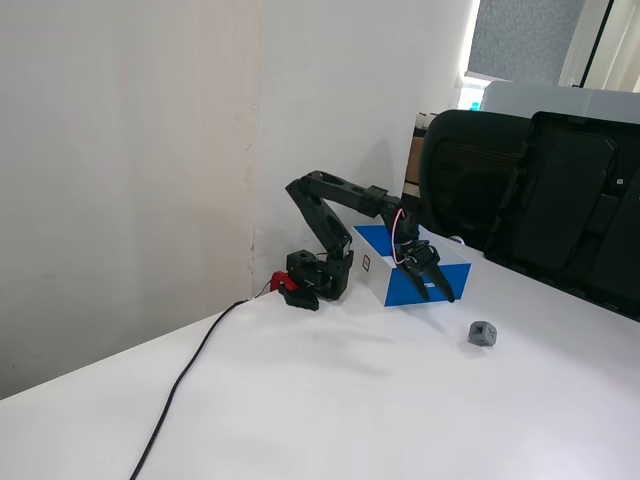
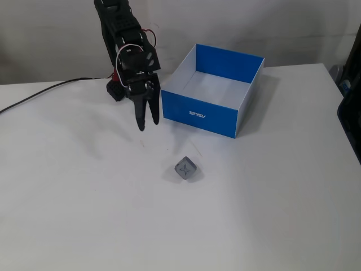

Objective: Grasp the gray block and put it in the box.

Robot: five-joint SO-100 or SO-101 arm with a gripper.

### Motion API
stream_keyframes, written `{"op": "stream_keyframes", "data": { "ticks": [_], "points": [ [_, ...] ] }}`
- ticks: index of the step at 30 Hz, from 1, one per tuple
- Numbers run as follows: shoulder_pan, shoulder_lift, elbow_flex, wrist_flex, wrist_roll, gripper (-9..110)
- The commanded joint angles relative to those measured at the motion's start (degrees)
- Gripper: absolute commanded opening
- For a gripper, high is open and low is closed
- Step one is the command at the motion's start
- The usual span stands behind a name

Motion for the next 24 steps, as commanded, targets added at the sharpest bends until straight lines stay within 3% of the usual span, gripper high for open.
{"op": "stream_keyframes", "data": {
  "ticks": [1, 24],
  "points": [
    [1.4, -2.5, -6.2, -2.2, 0.6, 38],
    [3.3, -26.7, -19.9, -5.7, 0.4, 43]
  ]
}}
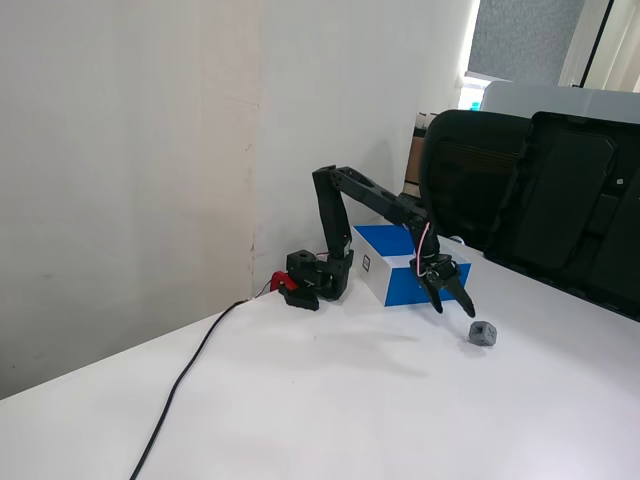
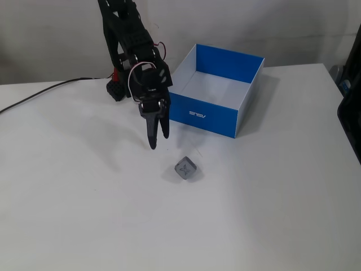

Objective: Grasp the gray block and put it in the box.

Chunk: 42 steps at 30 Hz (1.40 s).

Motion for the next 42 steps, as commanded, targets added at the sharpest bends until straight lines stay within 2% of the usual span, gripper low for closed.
{"op": "stream_keyframes", "data": {
  "ticks": [1, 24, 42],
  "points": [
    [1.1, -1.9, -6.7, -1.1, 0.3, 43],
    [2.8, -16.8, -19.3, -1.1, -0.2, 46],
    [2.1, -22.3, -22.8, -1.1, 0.0, 48]
  ]
}}
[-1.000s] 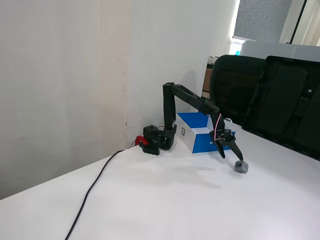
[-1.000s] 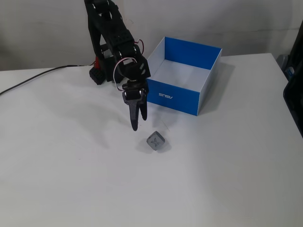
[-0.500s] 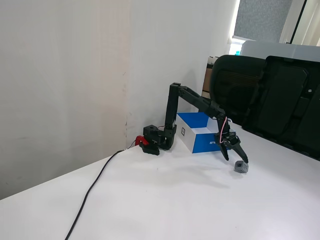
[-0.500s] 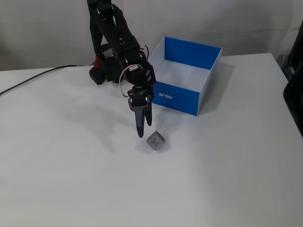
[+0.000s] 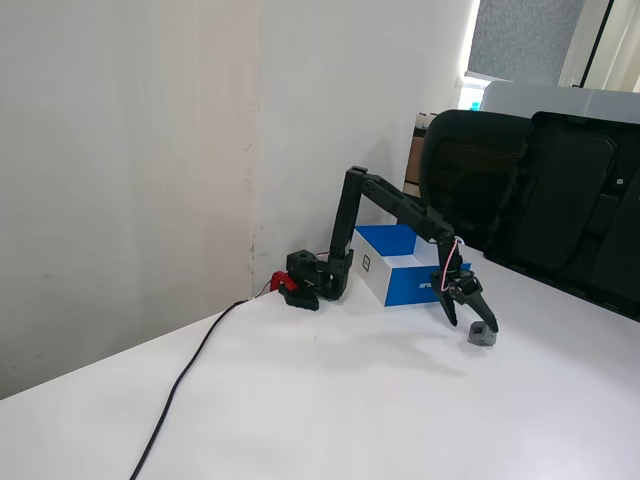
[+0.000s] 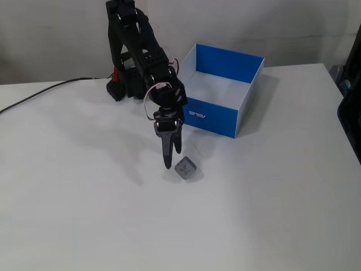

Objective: Grasp the gray block and put it in the box.

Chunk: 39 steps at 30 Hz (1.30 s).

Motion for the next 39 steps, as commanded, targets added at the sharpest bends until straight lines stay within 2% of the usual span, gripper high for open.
{"op": "stream_keyframes", "data": {
  "ticks": [1, 18, 24, 34, 39],
  "points": [
    [-0.7, 0.0, -5.4, -1.1, 0.3, 48],
    [0.2, -10.4, -16.6, 1.9, 0.1, 49],
    [1.5, -12.4, -19.7, 4.0, 0.0, 36],
    [1.6, -13.9, -21.2, 5.4, 0.8, 1],
    [1.6, -14.4, -21.4, 6.0, 0.8, 0]
  ]
}}
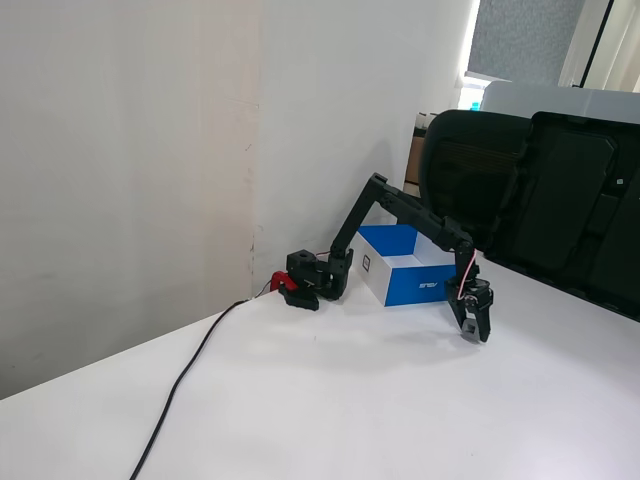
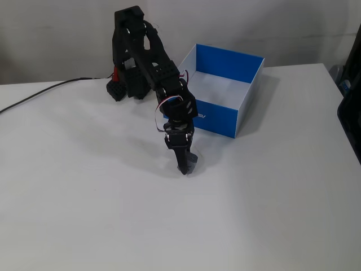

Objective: Grasp the gray block and put it in the box.

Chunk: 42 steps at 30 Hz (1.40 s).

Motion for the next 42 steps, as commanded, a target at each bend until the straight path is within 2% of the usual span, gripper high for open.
{"op": "stream_keyframes", "data": {
  "ticks": [1, 11, 26, 42],
  "points": [
    [0.0, 0.9, -4.0, 0.8, 0.4, 0],
    [0.3, 3.3, -8.0, 10.2, 0.4, 0],
    [2.2, 21.0, -5.6, 20.8, 0.4, 0],
    [11.8, 34.8, -4.0, 27.3, 0.4, 0]
  ]
}}
